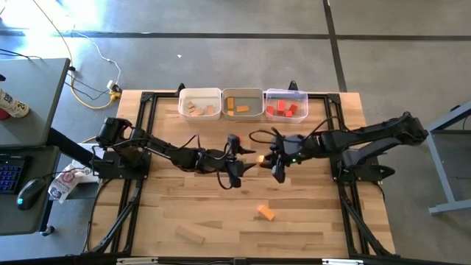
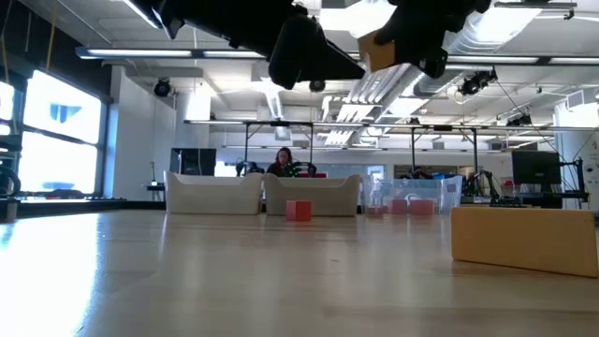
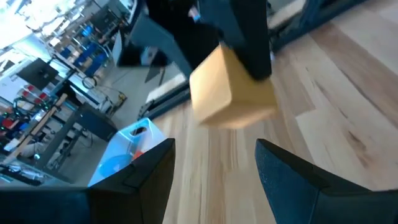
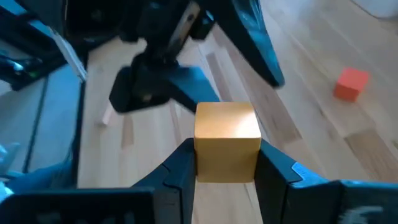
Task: Sort & place blocks by color
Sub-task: Put the yellow block into the gray bin
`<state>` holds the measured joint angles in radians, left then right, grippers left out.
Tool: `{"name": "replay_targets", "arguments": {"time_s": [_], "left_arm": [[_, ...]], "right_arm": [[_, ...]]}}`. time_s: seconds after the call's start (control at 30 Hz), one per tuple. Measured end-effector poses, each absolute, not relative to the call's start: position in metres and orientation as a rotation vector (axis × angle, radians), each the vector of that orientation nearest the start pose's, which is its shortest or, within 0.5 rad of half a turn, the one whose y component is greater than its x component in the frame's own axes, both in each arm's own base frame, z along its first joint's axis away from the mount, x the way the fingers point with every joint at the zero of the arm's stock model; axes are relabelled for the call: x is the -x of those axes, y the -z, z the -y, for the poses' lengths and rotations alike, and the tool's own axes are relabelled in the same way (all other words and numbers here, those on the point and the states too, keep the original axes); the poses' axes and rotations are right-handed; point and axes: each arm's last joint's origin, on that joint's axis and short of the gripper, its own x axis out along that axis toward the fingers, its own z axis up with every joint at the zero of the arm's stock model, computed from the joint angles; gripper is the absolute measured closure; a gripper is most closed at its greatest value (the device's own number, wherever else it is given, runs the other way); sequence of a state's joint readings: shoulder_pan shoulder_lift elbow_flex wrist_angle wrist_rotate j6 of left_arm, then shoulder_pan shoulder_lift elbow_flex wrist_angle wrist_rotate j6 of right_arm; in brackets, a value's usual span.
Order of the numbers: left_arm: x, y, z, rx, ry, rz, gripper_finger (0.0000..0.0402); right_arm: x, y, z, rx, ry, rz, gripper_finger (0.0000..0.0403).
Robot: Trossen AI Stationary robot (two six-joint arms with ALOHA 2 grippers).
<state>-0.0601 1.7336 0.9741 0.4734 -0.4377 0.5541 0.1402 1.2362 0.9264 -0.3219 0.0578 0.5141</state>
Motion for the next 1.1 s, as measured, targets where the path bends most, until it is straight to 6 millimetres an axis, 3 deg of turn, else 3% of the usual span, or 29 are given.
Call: {"name": "replay_targets", "arguments": {"time_s": [0.4, 0.87, 1.1], "left_arm": [[-0.373, -0.218, 0.010, -0.643, -0.313, -0.331, 0.0193], [-0.375, -0.227, 0.010, -0.677, -0.339, -0.246, 0.0194], [-0.375, -0.227, 0.010, -0.689, -0.339, -0.249, 0.0244]], "right_arm": [[-0.265, -0.283, -0.020, -0.467, 0.110, -0.568, 0.0306], [-0.270, -0.290, -0.020, -0.476, 0.095, -0.485, 0.0306], [-0.269, -0.289, -0.020, -0.481, 0.101, -0.488, 0.0306]]}}
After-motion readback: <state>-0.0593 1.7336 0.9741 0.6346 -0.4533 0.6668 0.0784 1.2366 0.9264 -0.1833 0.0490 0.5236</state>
